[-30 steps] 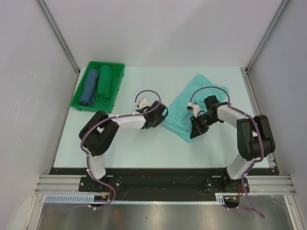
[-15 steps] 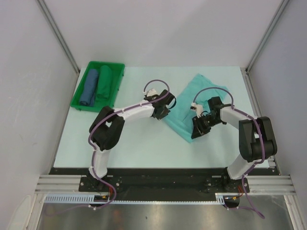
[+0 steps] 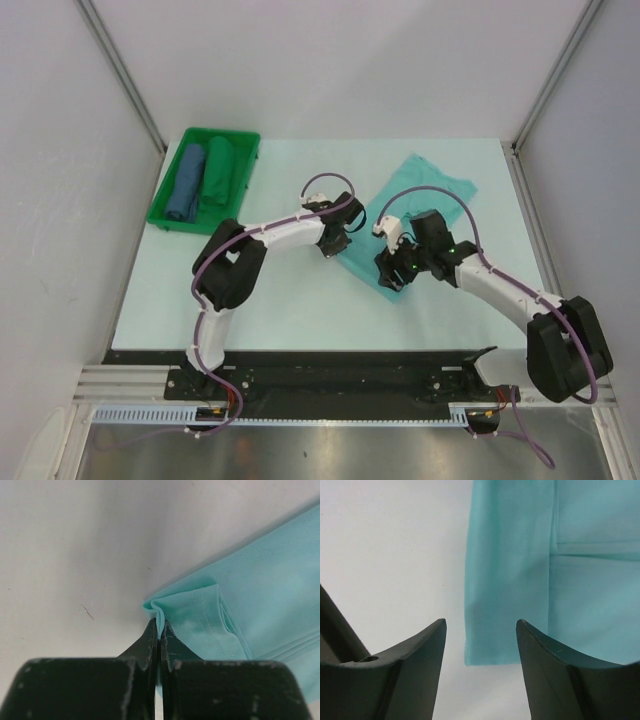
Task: Roll the t-shirts
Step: Roll the T-shirt to the center of the board.
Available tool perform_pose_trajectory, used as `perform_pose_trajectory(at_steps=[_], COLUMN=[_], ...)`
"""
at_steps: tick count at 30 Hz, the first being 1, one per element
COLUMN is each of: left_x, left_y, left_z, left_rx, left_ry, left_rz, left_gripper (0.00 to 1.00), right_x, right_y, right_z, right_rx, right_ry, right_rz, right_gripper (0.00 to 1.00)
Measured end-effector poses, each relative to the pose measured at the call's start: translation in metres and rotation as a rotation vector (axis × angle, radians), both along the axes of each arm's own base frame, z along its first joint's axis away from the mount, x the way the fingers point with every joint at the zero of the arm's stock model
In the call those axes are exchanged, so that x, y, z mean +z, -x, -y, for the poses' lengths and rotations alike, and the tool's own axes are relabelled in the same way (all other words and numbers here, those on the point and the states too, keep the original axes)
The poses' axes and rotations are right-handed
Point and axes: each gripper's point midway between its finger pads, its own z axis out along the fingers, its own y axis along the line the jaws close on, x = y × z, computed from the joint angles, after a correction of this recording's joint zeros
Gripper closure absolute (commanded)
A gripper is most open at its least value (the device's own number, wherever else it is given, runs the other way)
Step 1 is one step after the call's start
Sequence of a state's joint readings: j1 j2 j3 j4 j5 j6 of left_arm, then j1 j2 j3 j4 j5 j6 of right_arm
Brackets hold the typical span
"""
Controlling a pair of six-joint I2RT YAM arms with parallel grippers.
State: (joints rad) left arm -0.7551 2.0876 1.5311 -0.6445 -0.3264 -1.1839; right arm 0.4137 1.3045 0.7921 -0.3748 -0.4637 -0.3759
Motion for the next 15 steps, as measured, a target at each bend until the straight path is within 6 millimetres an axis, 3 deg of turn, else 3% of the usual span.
perform_pose_trajectory(at_steps=[6, 15], left_x=[0.0, 0.0], left_y=[0.001, 0.0], left_z=[0.0, 0.001], left_rx=[-0.005, -0.008], left_ry=[0.003, 0.014], left_rz=[-0.007, -0.015], left_gripper=[1.0, 1.0], right_x=[-0.018, -0.046], right_y=[0.002, 0.008], right_z=[-0.009, -0.014], right_rx=[0.013, 0.031], right_ry=[0.125, 0.25], right_rz=[0.063, 0.067], right_gripper=[0.32, 0.34])
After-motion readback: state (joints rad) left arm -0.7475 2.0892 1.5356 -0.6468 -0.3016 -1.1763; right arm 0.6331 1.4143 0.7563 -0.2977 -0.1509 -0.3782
